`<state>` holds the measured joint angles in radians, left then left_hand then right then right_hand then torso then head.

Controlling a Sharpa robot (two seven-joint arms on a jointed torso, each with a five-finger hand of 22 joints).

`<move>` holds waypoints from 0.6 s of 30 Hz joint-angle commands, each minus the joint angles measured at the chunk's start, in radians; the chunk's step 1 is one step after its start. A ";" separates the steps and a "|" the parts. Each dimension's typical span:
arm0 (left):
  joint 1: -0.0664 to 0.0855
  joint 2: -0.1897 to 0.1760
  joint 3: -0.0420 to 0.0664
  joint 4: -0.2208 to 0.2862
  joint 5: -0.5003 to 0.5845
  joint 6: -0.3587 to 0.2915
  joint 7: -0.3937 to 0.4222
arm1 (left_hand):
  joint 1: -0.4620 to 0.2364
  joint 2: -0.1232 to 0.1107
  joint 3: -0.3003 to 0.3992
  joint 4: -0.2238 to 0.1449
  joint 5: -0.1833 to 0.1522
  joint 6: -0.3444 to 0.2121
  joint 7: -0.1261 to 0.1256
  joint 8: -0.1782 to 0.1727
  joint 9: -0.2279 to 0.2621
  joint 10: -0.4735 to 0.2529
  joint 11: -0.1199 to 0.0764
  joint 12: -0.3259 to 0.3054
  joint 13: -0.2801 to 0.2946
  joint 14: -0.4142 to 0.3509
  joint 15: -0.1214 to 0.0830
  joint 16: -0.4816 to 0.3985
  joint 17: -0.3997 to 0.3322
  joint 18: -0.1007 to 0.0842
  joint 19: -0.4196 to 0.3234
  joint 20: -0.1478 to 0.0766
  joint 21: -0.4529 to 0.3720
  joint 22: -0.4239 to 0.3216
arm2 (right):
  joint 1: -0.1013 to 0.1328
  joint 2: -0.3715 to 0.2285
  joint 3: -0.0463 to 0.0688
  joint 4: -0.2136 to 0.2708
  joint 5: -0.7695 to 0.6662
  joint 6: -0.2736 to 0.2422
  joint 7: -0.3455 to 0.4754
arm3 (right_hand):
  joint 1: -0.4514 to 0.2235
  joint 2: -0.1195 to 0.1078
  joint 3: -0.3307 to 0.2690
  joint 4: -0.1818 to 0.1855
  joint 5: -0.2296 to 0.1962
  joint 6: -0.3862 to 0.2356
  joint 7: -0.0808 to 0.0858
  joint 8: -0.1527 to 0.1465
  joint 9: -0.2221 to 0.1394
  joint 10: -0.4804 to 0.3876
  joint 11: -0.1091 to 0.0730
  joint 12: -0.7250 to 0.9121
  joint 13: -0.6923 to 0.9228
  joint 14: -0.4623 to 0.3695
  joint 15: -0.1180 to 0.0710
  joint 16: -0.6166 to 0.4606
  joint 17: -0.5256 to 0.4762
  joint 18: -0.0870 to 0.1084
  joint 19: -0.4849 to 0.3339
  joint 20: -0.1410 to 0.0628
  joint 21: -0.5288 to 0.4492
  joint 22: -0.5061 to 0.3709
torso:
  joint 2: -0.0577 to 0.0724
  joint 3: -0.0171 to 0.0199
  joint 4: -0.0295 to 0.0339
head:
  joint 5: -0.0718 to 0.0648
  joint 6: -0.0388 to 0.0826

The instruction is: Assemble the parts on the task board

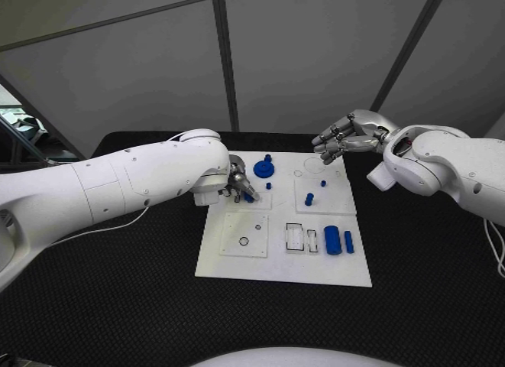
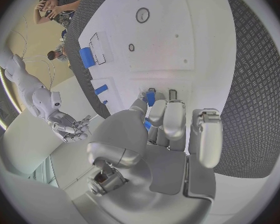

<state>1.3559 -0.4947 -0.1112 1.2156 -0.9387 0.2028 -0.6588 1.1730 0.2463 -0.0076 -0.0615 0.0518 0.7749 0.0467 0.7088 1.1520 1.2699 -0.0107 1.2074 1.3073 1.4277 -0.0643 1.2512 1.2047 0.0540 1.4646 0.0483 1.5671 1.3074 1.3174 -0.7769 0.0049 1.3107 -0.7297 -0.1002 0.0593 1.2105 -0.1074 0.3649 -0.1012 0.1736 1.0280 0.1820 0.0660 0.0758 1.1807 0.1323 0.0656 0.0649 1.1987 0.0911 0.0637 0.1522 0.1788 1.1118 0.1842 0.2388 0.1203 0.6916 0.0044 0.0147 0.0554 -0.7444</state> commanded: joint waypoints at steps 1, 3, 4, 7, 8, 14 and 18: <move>-0.005 -0.002 -0.005 0.004 0.010 0.055 -0.026 | 0.058 0.044 0.056 -0.063 -0.003 0.004 -0.001 0.007 0.001 0.004 -0.004 0.006 0.003 0.003 -0.003 0.006 0.002 -0.054 0.106 -0.004 0.004 0.263 | 0.002 0.001 0.001 0.000 -0.001 0.008 0.005 | -0.003 0.005 -0.003 0.000 0.006 -0.007 -0.002 -0.003 -0.002 -0.007 -0.002 -0.004 0.000 -0.006 -0.001 -0.003 -0.001 0.002 0.002 0.005 -0.006 -0.001 | 0.000 0.0001 0.0002 | 0.000 -0.001; -0.003 -0.002 -0.005 0.005 0.010 0.059 -0.028 | 0.058 0.045 0.058 -0.064 -0.003 0.004 -0.001 0.007 0.001 0.005 -0.004 0.007 0.003 0.004 -0.003 0.007 0.003 -0.054 0.106 -0.004 0.004 0.263 | 0.002 0.002 0.001 0.000 -0.001 0.008 0.005 | -0.003 0.005 -0.003 0.000 0.006 -0.007 -0.002 -0.003 -0.002 -0.007 -0.002 -0.004 0.000 -0.006 -0.001 -0.003 -0.001 0.002 0.002 0.005 -0.006 -0.001 | 0.000 0.0001 0.0002 | 0.000 -0.001; -0.002 -0.002 -0.005 0.005 0.010 0.061 -0.029 | 0.058 0.045 0.058 -0.064 -0.003 0.004 -0.001 0.007 0.001 0.005 -0.004 0.007 0.003 0.004 -0.003 0.007 0.003 -0.054 0.106 -0.004 0.004 0.263 | 0.002 0.002 0.001 0.000 -0.001 0.009 0.005 | -0.003 0.005 -0.003 0.000 0.006 -0.007 -0.002 -0.003 -0.002 -0.007 -0.002 -0.004 0.000 -0.006 -0.001 -0.003 -0.001 0.002 0.002 0.005 -0.006 -0.001 | 0.000 0.0000 0.0002 | 0.000 -0.001; 0.001 -0.002 -0.005 0.006 0.010 0.069 -0.032 | 0.059 0.045 0.060 -0.065 -0.003 0.004 -0.001 0.008 0.001 0.006 -0.004 0.007 0.003 0.004 -0.003 0.008 0.004 -0.054 0.106 -0.004 0.004 0.263 | 0.002 0.003 0.001 -0.001 -0.001 0.009 0.005 | -0.003 0.005 -0.003 0.000 0.006 -0.007 -0.002 -0.003 -0.002 -0.007 -0.002 -0.004 0.000 -0.006 -0.001 -0.003 -0.001 0.002 0.002 0.005 -0.006 -0.001 | 0.000 -0.0002 0.0003 | 0.002 -0.001; 0.002 -0.001 -0.005 0.006 0.010 0.072 -0.033 | 0.059 0.045 0.060 -0.066 -0.003 0.004 -0.001 0.008 0.001 0.006 -0.004 0.007 0.003 0.004 -0.003 0.008 0.004 -0.054 0.106 -0.004 0.004 0.263 | 0.002 0.003 0.001 -0.001 -0.001 0.009 0.005 | -0.003 0.005 -0.003 0.000 0.006 -0.007 -0.002 -0.003 -0.002 -0.007 -0.002 -0.004 0.000 -0.006 -0.001 -0.003 -0.001 0.002 0.002 0.005 -0.006 -0.001 | 0.000 -0.0001 0.0003 | 0.002 -0.001; 0.005 0.001 -0.005 0.003 0.010 0.085 -0.038 | 0.059 0.045 0.060 -0.066 -0.003 0.004 -0.001 0.008 0.002 0.006 -0.004 0.007 0.003 0.004 -0.003 0.007 0.003 -0.054 0.106 -0.004 0.004 0.263 | 0.002 0.004 0.001 -0.002 -0.001 0.010 0.005 | -0.003 0.005 -0.003 0.000 0.006 -0.007 -0.002 -0.003 -0.002 -0.007 -0.002 -0.004 0.000 -0.006 -0.001 -0.003 -0.001 0.002 0.002 0.005 -0.006 -0.001 | 0.000 0.0001 -0.0005 | 0.004 -0.001; 0.006 0.003 -0.005 0.000 0.010 0.089 -0.040 | 0.058 0.045 0.061 -0.066 -0.003 0.005 -0.001 0.008 0.002 0.006 -0.004 0.007 0.003 0.004 -0.003 0.008 0.004 -0.054 0.106 -0.004 0.004 0.263 | 0.002 0.005 0.001 -0.003 -0.001 0.011 0.005 | -0.003 0.005 -0.003 0.000 0.006 -0.007 -0.002 -0.003 -0.002 -0.007 -0.002 -0.004 0.000 -0.006 -0.001 -0.003 -0.001 0.002 0.002 0.005 -0.006 -0.001 | 0.000 0.0000 -0.0009 | 0.003 0.000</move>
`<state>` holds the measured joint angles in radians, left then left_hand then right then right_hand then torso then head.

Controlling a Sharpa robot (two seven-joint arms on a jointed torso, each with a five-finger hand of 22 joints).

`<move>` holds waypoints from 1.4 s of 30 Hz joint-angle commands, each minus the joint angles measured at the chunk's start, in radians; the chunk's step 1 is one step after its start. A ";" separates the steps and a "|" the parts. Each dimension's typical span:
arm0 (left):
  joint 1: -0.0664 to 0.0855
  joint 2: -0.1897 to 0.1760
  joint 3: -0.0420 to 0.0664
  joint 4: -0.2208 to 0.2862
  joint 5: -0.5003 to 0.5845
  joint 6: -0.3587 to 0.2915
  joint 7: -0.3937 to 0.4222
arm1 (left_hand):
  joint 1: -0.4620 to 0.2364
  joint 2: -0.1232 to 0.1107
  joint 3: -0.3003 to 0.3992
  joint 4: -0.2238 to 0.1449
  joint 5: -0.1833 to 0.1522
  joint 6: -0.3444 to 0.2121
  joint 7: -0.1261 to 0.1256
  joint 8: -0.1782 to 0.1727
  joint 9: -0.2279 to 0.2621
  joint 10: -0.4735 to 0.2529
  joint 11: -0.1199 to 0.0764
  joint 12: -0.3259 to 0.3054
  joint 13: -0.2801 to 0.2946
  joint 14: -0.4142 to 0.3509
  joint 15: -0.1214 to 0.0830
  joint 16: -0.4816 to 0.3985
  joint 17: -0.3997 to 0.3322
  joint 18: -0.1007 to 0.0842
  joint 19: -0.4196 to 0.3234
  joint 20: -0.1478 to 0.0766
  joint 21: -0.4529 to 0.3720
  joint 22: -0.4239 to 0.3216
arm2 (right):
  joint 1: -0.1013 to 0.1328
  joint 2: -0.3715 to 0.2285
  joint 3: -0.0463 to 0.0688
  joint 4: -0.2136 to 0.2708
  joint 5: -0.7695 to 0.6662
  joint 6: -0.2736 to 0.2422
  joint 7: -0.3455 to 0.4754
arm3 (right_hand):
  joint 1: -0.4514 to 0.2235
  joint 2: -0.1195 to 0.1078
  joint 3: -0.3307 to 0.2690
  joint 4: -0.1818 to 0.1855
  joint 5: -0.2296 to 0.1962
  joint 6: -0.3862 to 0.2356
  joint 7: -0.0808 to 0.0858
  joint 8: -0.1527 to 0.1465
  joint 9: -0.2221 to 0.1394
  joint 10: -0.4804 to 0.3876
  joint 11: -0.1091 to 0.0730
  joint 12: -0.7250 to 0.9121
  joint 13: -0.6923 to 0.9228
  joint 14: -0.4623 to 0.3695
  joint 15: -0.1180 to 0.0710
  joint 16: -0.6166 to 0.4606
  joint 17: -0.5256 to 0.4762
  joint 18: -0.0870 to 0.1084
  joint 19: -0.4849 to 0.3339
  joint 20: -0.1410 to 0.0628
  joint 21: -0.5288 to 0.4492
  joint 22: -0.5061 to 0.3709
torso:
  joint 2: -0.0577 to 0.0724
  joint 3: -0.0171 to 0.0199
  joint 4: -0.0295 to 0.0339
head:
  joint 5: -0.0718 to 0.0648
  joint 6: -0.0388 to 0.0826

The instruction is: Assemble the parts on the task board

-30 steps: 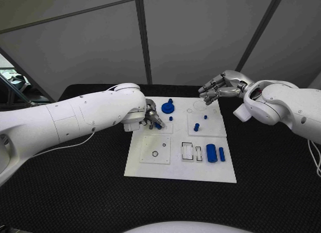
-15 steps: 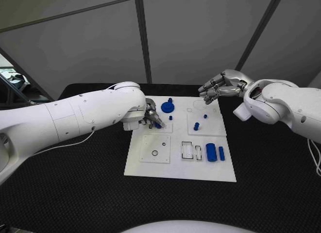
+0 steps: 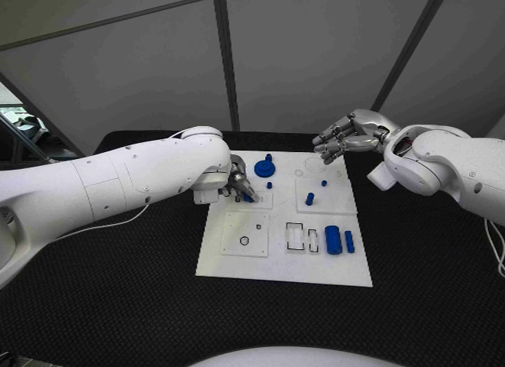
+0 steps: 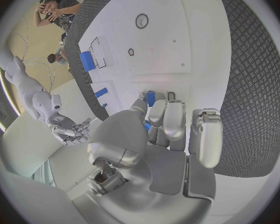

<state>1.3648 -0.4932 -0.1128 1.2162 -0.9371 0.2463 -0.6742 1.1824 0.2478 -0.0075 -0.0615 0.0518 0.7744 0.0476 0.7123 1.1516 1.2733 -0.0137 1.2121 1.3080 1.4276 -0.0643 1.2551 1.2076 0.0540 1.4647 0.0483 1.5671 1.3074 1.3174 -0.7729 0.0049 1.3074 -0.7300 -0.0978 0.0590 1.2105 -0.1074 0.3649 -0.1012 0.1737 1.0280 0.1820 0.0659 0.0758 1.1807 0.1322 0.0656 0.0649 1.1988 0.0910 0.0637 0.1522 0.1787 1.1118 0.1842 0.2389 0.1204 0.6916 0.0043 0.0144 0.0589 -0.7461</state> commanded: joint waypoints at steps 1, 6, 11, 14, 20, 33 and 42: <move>-0.002 0.002 -0.003 -0.001 0.008 0.046 -0.024 | 0.049 0.043 0.060 -0.066 -0.003 0.005 -0.002 0.005 0.002 0.002 -0.001 0.002 0.002 0.004 -0.003 0.004 0.001 -0.054 0.106 -0.004 0.004 0.263 | 0.002 0.001 0.001 0.001 0.000 0.009 0.005 | -0.003 0.005 -0.003 0.000 0.006 -0.007 -0.002 -0.003 -0.002 -0.007 -0.002 -0.004 0.000 -0.006 -0.001 -0.003 -0.001 0.002 0.002 0.005 -0.006 -0.001 | 0.000 0.0001 -0.0005 | 0.000 0.002; -0.002 0.007 -0.003 -0.006 0.008 0.041 -0.026 | 0.040 0.043 0.062 -0.062 -0.003 0.007 0.000 0.006 0.003 0.003 0.000 0.002 0.001 0.004 -0.002 0.004 0.000 -0.054 0.106 -0.003 0.004 0.263 | 0.002 0.002 0.001 0.001 0.000 0.009 0.006 | -0.003 0.006 -0.005 0.000 0.006 -0.008 -0.002 -0.003 -0.002 -0.008 -0.002 -0.003 0.000 -0.007 -0.001 -0.002 -0.004 0.003 0.003 0.005 -0.009 -0.004 | 0.000 0.0006 -0.0003 | -0.001 0.002; -0.001 0.011 -0.003 -0.013 0.008 0.032 -0.030 | 0.002 0.035 0.048 -0.039 -0.004 0.008 0.003 0.009 0.005 0.002 0.003 0.000 -0.001 0.004 0.000 0.002 -0.001 -0.054 0.106 -0.002 0.004 0.263 | 0.002 0.001 0.001 0.002 0.000 0.008 0.006 | -0.003 0.006 -0.005 0.000 0.006 -0.008 -0.002 -0.003 -0.002 -0.008 -0.002 -0.003 0.000 -0.007 -0.001 -0.002 -0.004 0.003 0.003 0.005 -0.009 -0.004 | 0.000 0.0005 -0.0004 | -0.002 0.002; -0.001 0.013 -0.003 -0.017 0.008 0.030 -0.032 | -0.025 0.020 0.027 -0.023 -0.004 0.009 0.003 0.011 0.007 0.001 0.004 -0.001 -0.002 0.003 0.001 0.002 -0.002 -0.054 0.106 -0.001 0.004 0.263 | 0.002 0.001 0.001 0.002 0.000 0.008 0.006 | -0.003 0.006 -0.005 0.000 0.006 -0.008 -0.002 -0.003 -0.002 -0.008 -0.002 -0.003 0.000 -0.007 -0.001 -0.002 -0.004 0.003 0.003 0.005 -0.009 -0.004 | 0.000 0.0002 -0.0002 | -0.002 0.002; -0.001 0.018 -0.003 -0.026 0.009 0.031 -0.035 | -0.083 -0.011 -0.024 0.024 -0.004 0.011 0.004 0.011 0.007 -0.012 0.005 -0.013 -0.012 -0.005 0.002 -0.010 -0.014 -0.054 0.106 0.001 0.004 0.263 | 0.002 0.001 0.001 0.003 -0.001 0.009 0.006 | -0.002 0.006 -0.005 0.000 0.006 -0.008 -0.002 -0.003 -0.002 -0.009 -0.002 -0.003 0.000 -0.008 -0.001 -0.002 -0.004 0.003 0.003 0.005 -0.010 -0.005 | 0.000 0.0001 -0.0001 | -0.003 0.001; -0.001 0.021 -0.004 -0.028 0.011 0.027 -0.036 | -0.112 -0.030 -0.065 0.071 -0.004 0.015 0.003 0.014 0.007 -0.013 0.004 -0.010 -0.011 -0.006 0.001 -0.011 -0.014 -0.054 0.106 0.001 0.004 0.263 | 0.002 0.001 0.001 0.003 -0.005 0.011 0.005 | 0.003 0.005 -0.006 -0.005 0.006 -0.010 -0.002 -0.003 -0.002 -0.010 -0.002 -0.003 0.000 -0.009 -0.001 -0.002 -0.007 0.003 0.005 0.005 -0.014 -0.008 | 0.000 0.0001 -0.0001 | -0.003 0.002; -0.001 0.019 -0.004 -0.026 0.011 0.017 -0.032 | -0.132 -0.046 -0.098 0.115 -0.004 0.018 0.003 0.018 0.009 -0.012 0.004 -0.007 -0.010 -0.005 0.001 -0.010 -0.013 -0.054 0.106 0.000 0.004 0.263 | 0.002 0.002 0.001 0.001 -0.006 0.012 0.005 | 0.002 0.005 -0.006 -0.005 0.006 -0.010 -0.001 -0.003 -0.002 -0.011 -0.002 -0.003 0.000 -0.009 -0.001 -0.002 -0.007 0.003 0.005 0.006 -0.014 -0.008 | 0.000 -0.0001 0.0002 | -0.004 0.002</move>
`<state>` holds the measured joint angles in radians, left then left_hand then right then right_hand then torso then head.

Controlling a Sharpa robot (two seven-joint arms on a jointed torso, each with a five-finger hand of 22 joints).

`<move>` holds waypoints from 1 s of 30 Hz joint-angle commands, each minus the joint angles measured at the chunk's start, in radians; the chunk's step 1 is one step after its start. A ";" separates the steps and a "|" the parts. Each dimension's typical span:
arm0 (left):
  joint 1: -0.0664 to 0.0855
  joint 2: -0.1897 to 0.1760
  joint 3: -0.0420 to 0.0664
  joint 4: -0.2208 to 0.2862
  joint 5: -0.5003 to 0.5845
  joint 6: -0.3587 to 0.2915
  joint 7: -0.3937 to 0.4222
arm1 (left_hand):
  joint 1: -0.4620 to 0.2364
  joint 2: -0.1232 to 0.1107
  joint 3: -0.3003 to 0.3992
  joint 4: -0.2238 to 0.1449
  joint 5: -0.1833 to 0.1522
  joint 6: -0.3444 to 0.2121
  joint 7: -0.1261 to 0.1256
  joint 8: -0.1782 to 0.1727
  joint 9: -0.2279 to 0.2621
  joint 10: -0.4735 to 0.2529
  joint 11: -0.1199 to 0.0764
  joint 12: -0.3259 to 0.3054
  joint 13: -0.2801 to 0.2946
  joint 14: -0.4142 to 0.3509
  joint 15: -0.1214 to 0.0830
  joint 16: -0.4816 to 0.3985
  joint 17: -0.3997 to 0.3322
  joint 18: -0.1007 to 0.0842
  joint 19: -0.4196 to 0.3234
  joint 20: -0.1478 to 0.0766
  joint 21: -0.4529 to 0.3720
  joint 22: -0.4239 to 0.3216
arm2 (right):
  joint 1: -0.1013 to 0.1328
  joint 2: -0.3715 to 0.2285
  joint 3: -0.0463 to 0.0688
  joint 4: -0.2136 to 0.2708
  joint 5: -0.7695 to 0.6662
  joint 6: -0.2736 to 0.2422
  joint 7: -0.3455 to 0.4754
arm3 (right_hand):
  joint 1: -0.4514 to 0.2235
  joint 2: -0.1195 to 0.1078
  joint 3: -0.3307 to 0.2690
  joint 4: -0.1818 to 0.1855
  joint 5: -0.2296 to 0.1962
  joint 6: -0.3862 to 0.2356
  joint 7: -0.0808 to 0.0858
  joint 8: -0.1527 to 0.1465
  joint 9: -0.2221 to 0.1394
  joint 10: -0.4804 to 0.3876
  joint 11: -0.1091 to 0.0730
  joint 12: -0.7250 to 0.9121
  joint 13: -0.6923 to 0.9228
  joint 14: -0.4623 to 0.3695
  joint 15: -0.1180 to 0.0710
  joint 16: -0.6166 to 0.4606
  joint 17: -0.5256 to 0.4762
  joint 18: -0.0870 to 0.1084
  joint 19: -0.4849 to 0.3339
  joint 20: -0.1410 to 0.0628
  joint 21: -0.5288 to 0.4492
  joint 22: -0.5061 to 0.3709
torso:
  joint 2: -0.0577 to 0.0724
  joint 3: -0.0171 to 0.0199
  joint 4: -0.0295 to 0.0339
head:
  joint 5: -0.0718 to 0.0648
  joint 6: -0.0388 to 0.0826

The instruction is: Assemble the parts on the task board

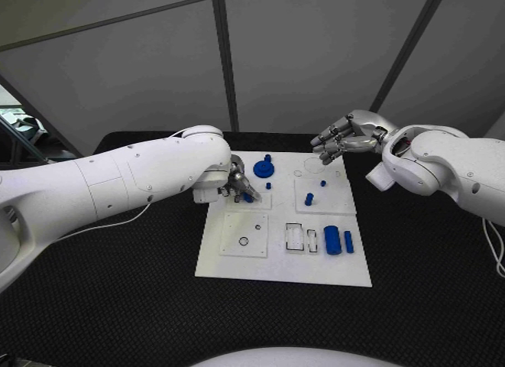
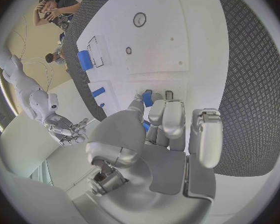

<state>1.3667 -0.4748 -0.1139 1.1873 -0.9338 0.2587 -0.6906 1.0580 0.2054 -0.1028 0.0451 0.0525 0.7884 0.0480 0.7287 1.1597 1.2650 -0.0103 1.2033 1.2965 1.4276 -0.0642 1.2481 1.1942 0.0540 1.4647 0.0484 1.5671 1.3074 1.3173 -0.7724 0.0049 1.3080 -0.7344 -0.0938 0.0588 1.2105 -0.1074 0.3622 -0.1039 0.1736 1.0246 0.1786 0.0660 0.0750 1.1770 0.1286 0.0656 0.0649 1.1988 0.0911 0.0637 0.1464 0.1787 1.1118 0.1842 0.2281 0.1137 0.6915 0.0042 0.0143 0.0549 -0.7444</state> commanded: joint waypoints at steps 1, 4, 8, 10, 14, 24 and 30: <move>-0.003 0.000 -0.002 0.003 0.008 0.003 -0.015 | -0.011 -0.006 -0.007 0.015 -0.004 0.004 0.003 0.002 0.001 -0.003 0.001 0.003 0.002 -0.005 0.001 -0.003 0.000 -0.054 0.106 0.000 0.004 0.263 | 0.002 0.001 0.001 0.000 -0.001 0.008 0.006 | 0.002 0.005 -0.004 -0.003 0.006 -0.007 0.002 -0.003 -0.001 -0.007 0.002 -0.003 0.000 -0.009 -0.001 -0.002 -0.001 0.003 0.005 0.006 -0.004 -0.001 | 0.000 0.0000 0.0003 | 0.000 0.001; -0.003 -0.001 -0.002 0.005 0.008 0.001 -0.014 | -0.021 -0.013 -0.022 0.035 -0.004 0.006 0.002 0.004 0.002 -0.002 0.001 0.005 0.003 -0.004 0.000 -0.001 0.002 -0.054 0.106 0.000 0.004 0.263 | 0.002 0.002 0.001 -0.001 -0.001 0.009 0.006 | 0.002 0.005 -0.004 -0.003 0.006 -0.007 0.002 -0.003 -0.001 -0.007 0.002 -0.003 0.000 -0.009 -0.001 -0.002 -0.001 0.003 0.005 0.006 -0.004 -0.001 | 0.000 0.0003 0.0002 | 0.000 0.001; -0.003 -0.003 -0.002 0.007 0.008 0.002 -0.014 | -0.029 -0.016 -0.031 0.051 -0.004 0.007 0.002 0.006 0.003 -0.001 0.000 0.007 0.004 -0.003 0.000 0.000 0.003 -0.054 0.106 0.000 0.004 0.263 | 0.002 0.003 0.000 -0.002 -0.001 0.009 0.006 | 0.002 0.005 -0.004 -0.003 0.006 -0.007 0.002 -0.003 -0.001 -0.007 0.002 -0.003 0.000 -0.009 -0.001 -0.002 -0.001 0.003 0.005 0.006 -0.004 -0.001 | 0.000 0.0001 0.0006 | 0.000 0.000; -0.003 -0.003 -0.002 0.008 0.008 0.003 -0.014 | -0.029 -0.016 -0.032 0.052 -0.004 0.007 0.002 0.006 0.003 -0.001 0.000 0.007 0.004 -0.003 0.000 0.000 0.003 -0.054 0.106 -0.001 0.004 0.263 | 0.002 0.003 0.000 -0.003 -0.001 0.009 0.006 | 0.002 0.005 -0.004 -0.003 0.006 -0.007 0.002 -0.003 -0.001 -0.007 0.002 -0.003 0.000 -0.009 -0.001 -0.002 -0.001 0.003 0.005 0.006 -0.004 -0.001 | 0.000 0.0002 0.0005 | 0.000 0.000; -0.003 -0.004 -0.002 0.011 0.008 0.003 -0.015 | -0.030 -0.016 -0.033 0.053 -0.004 0.007 0.002 0.006 0.003 -0.001 0.000 0.007 0.004 -0.003 0.000 0.000 0.003 -0.054 0.106 -0.001 0.004 0.263 | 0.002 0.003 0.000 -0.004 -0.001 0.009 0.006 | 0.002 0.005 -0.004 -0.003 0.006 -0.007 0.002 -0.003 -0.001 -0.007 0.002 -0.003 0.000 -0.009 -0.001 -0.002 -0.001 0.003 0.005 0.006 -0.004 -0.001 | 0.000 0.0001 0.0005 | 0.000 0.000; -0.003 -0.006 0.000 0.017 0.008 0.000 -0.017 | -0.030 -0.017 -0.033 0.054 -0.004 0.007 0.002 0.006 0.003 0.000 0.000 0.008 0.004 -0.002 0.000 0.001 0.004 -0.054 0.106 -0.001 0.004 0.263 | 0.002 0.005 0.000 -0.007 -0.001 0.011 0.006 | 0.001 0.005 -0.005 -0.002 0.006 -0.007 0.002 -0.003 -0.001 -0.007 0.002 -0.003 0.000 -0.009 0.000 -0.002 -0.002 0.003 0.005 0.006 -0.005 -0.002 | 0.000 0.0004 0.0009 | 0.002 0.000; -0.003 -0.005 0.005 0.020 0.008 -0.004 -0.018 | -0.030 -0.017 -0.034 0.054 -0.004 0.008 0.002 0.007 0.004 0.001 0.000 0.009 0.005 -0.002 0.000 0.001 0.005 -0.054 0.106 -0.001 0.004 0.263 | 0.002 0.006 0.000 -0.009 -0.001 0.011 0.007 | 0.001 0.005 -0.005 -0.002 0.006 -0.007 0.002 -0.003 -0.001 -0.007 0.003 -0.003 0.000 -0.009 0.000 -0.002 -0.002 0.003 0.006 0.006 -0.005 -0.003 | 0.000 0.0006 0.0003 | 0.003 0.002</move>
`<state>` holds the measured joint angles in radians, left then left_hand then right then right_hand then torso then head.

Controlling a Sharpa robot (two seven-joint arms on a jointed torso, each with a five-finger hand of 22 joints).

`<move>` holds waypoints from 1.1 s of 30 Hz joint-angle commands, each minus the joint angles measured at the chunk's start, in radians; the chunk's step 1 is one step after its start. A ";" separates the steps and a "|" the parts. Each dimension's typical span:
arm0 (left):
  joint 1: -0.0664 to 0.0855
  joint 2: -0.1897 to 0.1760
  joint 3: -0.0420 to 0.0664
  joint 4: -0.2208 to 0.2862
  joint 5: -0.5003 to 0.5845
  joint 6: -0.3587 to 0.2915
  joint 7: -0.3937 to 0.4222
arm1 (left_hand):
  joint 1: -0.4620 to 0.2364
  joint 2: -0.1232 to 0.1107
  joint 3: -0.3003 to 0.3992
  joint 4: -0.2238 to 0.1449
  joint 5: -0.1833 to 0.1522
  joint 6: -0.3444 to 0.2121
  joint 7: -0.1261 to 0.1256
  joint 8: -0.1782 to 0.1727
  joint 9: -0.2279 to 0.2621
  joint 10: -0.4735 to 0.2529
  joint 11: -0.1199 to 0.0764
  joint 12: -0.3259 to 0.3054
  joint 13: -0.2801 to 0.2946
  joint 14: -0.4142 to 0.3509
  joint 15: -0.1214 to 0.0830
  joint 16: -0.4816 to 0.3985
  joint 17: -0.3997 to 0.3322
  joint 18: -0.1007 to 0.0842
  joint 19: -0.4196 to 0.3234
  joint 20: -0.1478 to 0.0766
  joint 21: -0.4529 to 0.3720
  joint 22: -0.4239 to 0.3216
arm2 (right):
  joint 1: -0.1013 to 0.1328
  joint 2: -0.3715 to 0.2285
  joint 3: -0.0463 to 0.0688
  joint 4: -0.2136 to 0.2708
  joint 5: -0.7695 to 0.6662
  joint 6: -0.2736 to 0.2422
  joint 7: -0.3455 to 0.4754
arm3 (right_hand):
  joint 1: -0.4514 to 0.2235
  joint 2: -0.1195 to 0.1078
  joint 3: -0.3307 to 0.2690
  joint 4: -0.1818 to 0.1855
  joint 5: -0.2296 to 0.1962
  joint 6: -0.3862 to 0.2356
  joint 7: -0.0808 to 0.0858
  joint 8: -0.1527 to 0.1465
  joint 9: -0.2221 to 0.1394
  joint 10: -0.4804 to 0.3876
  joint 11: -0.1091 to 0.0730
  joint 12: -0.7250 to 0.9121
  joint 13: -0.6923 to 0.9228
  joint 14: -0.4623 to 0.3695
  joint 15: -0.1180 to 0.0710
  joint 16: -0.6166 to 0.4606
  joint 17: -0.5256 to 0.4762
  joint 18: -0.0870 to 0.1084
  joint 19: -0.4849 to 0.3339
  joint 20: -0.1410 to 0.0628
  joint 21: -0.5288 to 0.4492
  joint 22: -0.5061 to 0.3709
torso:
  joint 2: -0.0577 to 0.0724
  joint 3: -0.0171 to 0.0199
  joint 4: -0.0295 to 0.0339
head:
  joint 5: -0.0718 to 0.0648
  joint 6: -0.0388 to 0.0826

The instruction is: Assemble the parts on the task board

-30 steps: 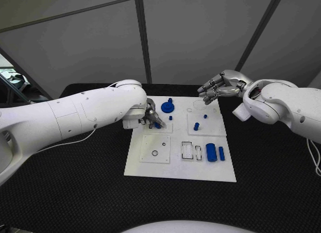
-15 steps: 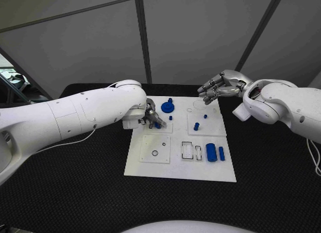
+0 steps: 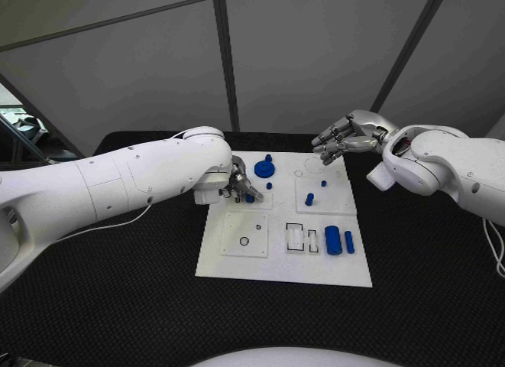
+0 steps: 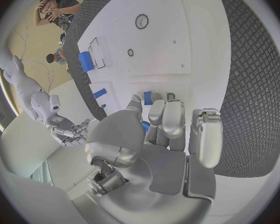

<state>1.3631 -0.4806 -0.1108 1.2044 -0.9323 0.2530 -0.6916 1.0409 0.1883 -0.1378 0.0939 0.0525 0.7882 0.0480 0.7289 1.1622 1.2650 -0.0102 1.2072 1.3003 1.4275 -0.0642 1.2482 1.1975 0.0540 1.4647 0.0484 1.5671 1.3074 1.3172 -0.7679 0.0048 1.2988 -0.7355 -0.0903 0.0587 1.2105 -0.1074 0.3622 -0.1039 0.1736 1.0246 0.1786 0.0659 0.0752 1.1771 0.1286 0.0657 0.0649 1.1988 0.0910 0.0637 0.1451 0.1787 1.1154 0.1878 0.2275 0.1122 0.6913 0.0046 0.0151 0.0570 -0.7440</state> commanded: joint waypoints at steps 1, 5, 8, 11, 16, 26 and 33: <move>0.000 0.001 0.003 0.003 0.006 0.001 -0.017 | -0.012 0.000 0.001 0.005 -0.004 0.008 0.002 0.006 0.001 0.001 0.000 0.005 0.002 -0.002 0.000 0.001 0.002 -0.054 0.106 -0.001 0.004 0.263 | 0.002 0.001 0.001 0.000 0.000 0.007 0.007 | 0.000 0.006 -0.006 -0.002 0.006 -0.007 0.003 -0.003 -0.001 -0.007 0.003 -0.003 0.000 -0.009 0.000 -0.002 -0.001 0.003 0.002 0.002 -0.005 -0.001 | 0.000 0.0002 -0.0004 | 0.001 0.001; 0.000 0.002 0.005 0.001 0.006 -0.002 -0.017 | -0.012 0.000 0.001 0.005 -0.004 0.008 0.001 0.007 0.001 0.001 0.000 0.005 0.001 -0.002 0.000 0.001 0.002 -0.054 0.106 -0.001 0.004 0.263 | 0.002 0.001 0.001 -0.001 0.000 0.007 0.007 | 0.000 0.006 -0.006 -0.002 0.006 -0.007 0.003 -0.003 -0.001 -0.007 0.003 -0.003 0.000 -0.009 0.000 -0.002 -0.001 0.003 0.002 0.002 -0.005 -0.001 | 0.000 0.0006 -0.0007 | 0.000 0.002; 0.000 0.001 0.008 -0.001 0.006 -0.002 -0.017 | -0.012 0.000 0.001 0.005 -0.004 0.008 0.001 0.007 0.001 0.001 0.000 0.005 0.001 -0.002 0.000 0.001 0.001 -0.054 0.106 -0.001 0.004 0.263 | 0.002 0.001 0.001 -0.001 0.000 0.007 0.006 | 0.000 0.006 -0.006 -0.002 0.006 -0.007 0.003 -0.003 -0.001 -0.007 0.003 -0.003 0.000 -0.009 0.000 -0.002 -0.001 0.003 0.002 0.002 -0.005 -0.001 | 0.001 0.0000 -0.0005 | 0.000 0.002; 0.000 -0.001 0.011 -0.001 0.006 -0.001 -0.018 | -0.011 0.000 0.001 0.005 -0.004 0.008 0.001 0.007 0.001 0.000 0.000 0.004 0.001 -0.002 0.000 0.001 0.001 -0.054 0.106 -0.001 0.004 0.263 | 0.002 0.000 0.001 -0.001 0.000 0.007 0.006 | 0.000 0.006 -0.006 -0.001 0.006 -0.007 0.003 -0.003 -0.001 -0.007 0.003 -0.003 0.000 -0.009 0.000 -0.002 -0.002 0.003 0.002 0.003 -0.005 -0.002 | 0.000 0.0000 -0.0001 | -0.001 0.003; 0.000 -0.002 0.021 0.000 0.006 -0.005 -0.018 | -0.010 -0.001 0.001 0.005 -0.004 0.008 0.001 0.007 0.002 0.001 0.000 0.005 0.001 -0.002 -0.001 0.001 0.001 -0.054 0.106 -0.001 0.004 0.263 | 0.002 0.000 0.000 -0.001 0.000 0.007 0.006 | 0.000 0.006 -0.006 -0.001 0.006 -0.007 0.003 -0.003 -0.001 -0.007 0.003 -0.003 0.000 -0.009 0.000 -0.002 -0.002 0.003 0.002 0.003 -0.005 -0.002 | 0.000 -0.0002 0.0002 | 0.000 0.003; 0.000 -0.020 0.047 0.017 0.001 -0.026 -0.011 | 0.011 -0.018 -0.006 -0.002 -0.004 -0.006 0.004 -0.002 -0.003 -0.021 0.001 -0.016 -0.014 -0.018 0.000 -0.028 -0.030 -0.046 0.088 -0.001 -0.015 0.238 | 0.001 0.000 0.000 -0.003 0.000 0.008 0.006 | -0.001 0.006 -0.006 -0.001 0.006 -0.007 0.003 -0.003 -0.001 -0.007 0.003 -0.003 0.000 -0.009 0.000 -0.002 -0.002 0.003 0.002 0.003 -0.006 -0.002 | 0.000 -0.0003 0.0003 | -0.001 0.003; 0.000 -0.058 0.070 0.064 -0.006 -0.062 0.032 | 0.070 -0.033 -0.011 -0.025 -0.008 -0.069 0.047 -0.163 -0.154 -0.171 0.040 -0.165 -0.117 -0.104 0.029 -0.166 -0.162 -0.006 -0.014 0.025 -0.133 0.095 | 0.001 -0.002 0.000 -0.003 0.000 0.006 0.007 | -0.001 0.006 -0.006 -0.001 0.006 -0.007 0.003 -0.003 -0.001 -0.007 0.003 -0.003 0.000 -0.009 0.000 -0.002 -0.002 0.003 0.003 0.003 -0.006 -0.003 | 0.000 -0.0005 0.0009 | -0.007 0.004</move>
<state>1.3622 -0.5338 -0.0430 1.2575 -0.9314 0.2263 -0.6869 1.1042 0.1545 -0.1496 0.0731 0.0485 0.7283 0.0932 0.5816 1.0242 1.1070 0.0249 1.0559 1.1928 1.3298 -0.0368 1.0925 1.0450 0.0542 1.4530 0.0702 1.4431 1.3074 1.3167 -0.7694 0.0045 1.2949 -0.7359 -0.0890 0.0587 1.2105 -0.1074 0.3623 -0.1039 0.1736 1.0246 0.1786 0.0660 0.0753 1.1771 0.1286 0.0656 0.0649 1.1988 0.0910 0.0637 0.1444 0.1787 1.1153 0.1878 0.2275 0.1114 0.6914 0.0040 0.0150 0.0521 -0.7401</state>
